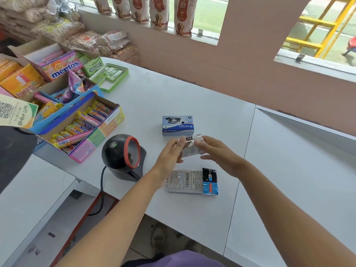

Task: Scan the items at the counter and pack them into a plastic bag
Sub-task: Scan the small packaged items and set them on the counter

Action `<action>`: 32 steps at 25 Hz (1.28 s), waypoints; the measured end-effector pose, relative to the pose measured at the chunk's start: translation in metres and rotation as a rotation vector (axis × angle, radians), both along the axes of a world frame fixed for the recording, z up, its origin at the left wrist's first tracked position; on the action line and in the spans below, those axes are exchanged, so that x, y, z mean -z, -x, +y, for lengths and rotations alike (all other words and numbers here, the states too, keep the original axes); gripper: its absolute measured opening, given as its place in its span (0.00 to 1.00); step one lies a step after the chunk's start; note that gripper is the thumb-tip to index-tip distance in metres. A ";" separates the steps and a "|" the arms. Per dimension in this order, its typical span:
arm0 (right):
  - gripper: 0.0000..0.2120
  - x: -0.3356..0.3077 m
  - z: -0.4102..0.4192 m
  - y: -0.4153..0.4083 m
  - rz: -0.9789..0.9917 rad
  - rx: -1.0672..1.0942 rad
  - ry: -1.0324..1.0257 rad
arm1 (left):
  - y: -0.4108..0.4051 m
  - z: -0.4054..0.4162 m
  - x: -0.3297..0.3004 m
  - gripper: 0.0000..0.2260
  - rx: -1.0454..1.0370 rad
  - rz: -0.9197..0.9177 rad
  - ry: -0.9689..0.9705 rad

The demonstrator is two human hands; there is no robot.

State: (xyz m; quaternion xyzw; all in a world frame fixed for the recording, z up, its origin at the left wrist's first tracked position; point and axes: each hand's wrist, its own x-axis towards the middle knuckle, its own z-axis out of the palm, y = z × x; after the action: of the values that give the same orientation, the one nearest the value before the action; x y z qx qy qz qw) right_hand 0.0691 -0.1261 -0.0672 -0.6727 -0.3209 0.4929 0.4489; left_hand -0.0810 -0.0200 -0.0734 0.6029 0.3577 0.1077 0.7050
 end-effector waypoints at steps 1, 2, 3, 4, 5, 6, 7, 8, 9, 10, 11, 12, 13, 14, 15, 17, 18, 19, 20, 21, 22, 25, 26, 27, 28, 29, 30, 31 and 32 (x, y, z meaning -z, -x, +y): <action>0.26 -0.003 0.000 0.004 -0.010 0.054 -0.002 | -0.001 -0.003 -0.003 0.19 0.026 0.000 0.005; 0.29 -0.005 0.000 0.008 -0.029 0.105 -0.010 | -0.001 -0.007 -0.007 0.19 0.057 -0.011 -0.020; 0.31 -0.007 0.000 0.010 -0.048 0.146 -0.017 | -0.001 -0.012 -0.009 0.18 0.080 -0.032 -0.049; 0.32 -0.009 -0.001 0.012 -0.065 0.171 -0.019 | -0.001 -0.015 -0.010 0.17 0.083 -0.062 -0.055; 0.33 -0.012 -0.003 0.012 -0.076 0.183 -0.016 | 0.000 -0.017 -0.011 0.16 0.070 -0.093 -0.037; 0.32 -0.015 -0.005 0.012 -0.086 0.179 -0.013 | 0.001 -0.018 -0.012 0.15 0.053 -0.120 0.002; 0.31 -0.018 -0.006 0.013 -0.097 0.174 -0.004 | 0.002 -0.018 -0.012 0.14 0.035 -0.143 0.054; 0.30 -0.020 -0.007 0.013 -0.115 0.169 0.008 | 0.004 -0.018 -0.012 0.13 0.022 -0.164 0.109; 0.27 -0.022 -0.007 0.014 -0.135 0.170 0.017 | 0.006 -0.018 -0.013 0.12 0.010 -0.178 0.161; 0.25 -0.023 -0.007 0.014 -0.145 0.175 0.021 | 0.008 -0.019 -0.013 0.12 -0.003 -0.190 0.215; 0.23 -0.024 -0.006 0.015 -0.139 0.181 0.023 | 0.009 -0.020 -0.012 0.12 -0.024 -0.207 0.276; 0.21 -0.025 -0.005 0.016 -0.118 0.186 0.017 | 0.011 -0.022 -0.012 0.13 -0.051 -0.225 0.342; 0.18 -0.027 -0.004 0.017 -0.091 0.189 0.004 | 0.012 -0.023 -0.012 0.14 -0.082 -0.241 0.403; 0.15 -0.027 -0.003 0.018 -0.067 0.189 -0.017 | 0.013 -0.024 -0.012 0.14 -0.111 -0.253 0.450; 0.12 -0.029 -0.003 0.019 -0.048 0.186 -0.040 | 0.014 -0.025 -0.011 0.14 -0.136 -0.262 0.488; 0.11 -0.032 0.000 0.021 -0.014 0.185 -0.072 | 0.015 -0.026 -0.011 0.14 -0.198 -0.289 0.571; 0.12 -0.034 0.002 0.023 -0.010 0.184 -0.076 | 0.016 -0.025 -0.011 0.14 -0.234 -0.303 0.622; 0.13 -0.036 0.004 0.025 -0.023 0.183 -0.073 | 0.016 -0.025 -0.011 0.14 -0.271 -0.313 0.675; 0.14 -0.038 0.008 0.028 -0.052 0.185 -0.067 | 0.016 -0.025 -0.011 0.14 -0.308 -0.320 0.732; 0.14 -0.041 0.013 0.032 -0.091 0.195 -0.057 | 0.017 -0.024 -0.010 0.13 -0.345 -0.331 0.790; 0.15 -0.045 0.017 0.035 -0.137 0.204 -0.050 | 0.017 -0.023 -0.010 0.12 -0.381 -0.348 0.848; 0.17 -0.055 0.038 0.048 -0.324 0.177 -0.033 | 0.019 -0.022 -0.009 0.10 -0.475 -0.415 0.971; 0.17 -0.057 0.044 0.053 -0.402 0.161 -0.030 | 0.019 -0.021 -0.009 0.11 -0.497 -0.435 0.994; 0.18 -0.059 0.050 0.058 -0.479 0.148 -0.028 | 0.020 -0.021 -0.009 0.11 -0.517 -0.452 1.011; 0.19 -0.060 0.055 0.062 -0.542 0.138 -0.027 | 0.020 -0.020 -0.009 0.11 -0.532 -0.468 1.023; 0.21 -0.062 0.058 0.065 -0.579 0.133 -0.028 | 0.020 -0.019 -0.009 0.11 -0.543 -0.482 1.032; 0.23 -0.063 0.060 0.067 -0.600 0.129 -0.029 | 0.020 -0.018 -0.008 0.11 -0.552 -0.490 1.038; 0.24 -0.063 0.061 0.068 -0.614 0.123 -0.027 | 0.021 -0.017 -0.007 0.11 -0.558 -0.492 1.043; 0.25 -0.065 0.061 0.070 -0.622 0.119 -0.027 | 0.022 -0.016 -0.006 0.11 -0.563 -0.492 1.046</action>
State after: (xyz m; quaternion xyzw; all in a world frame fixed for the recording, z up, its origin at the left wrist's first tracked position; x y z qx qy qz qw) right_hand -0.0005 -0.0652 -0.0026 -0.8027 -0.4094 0.2323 0.3662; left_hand -0.1028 -0.0358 -0.0671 0.0202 0.3353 0.2352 0.9121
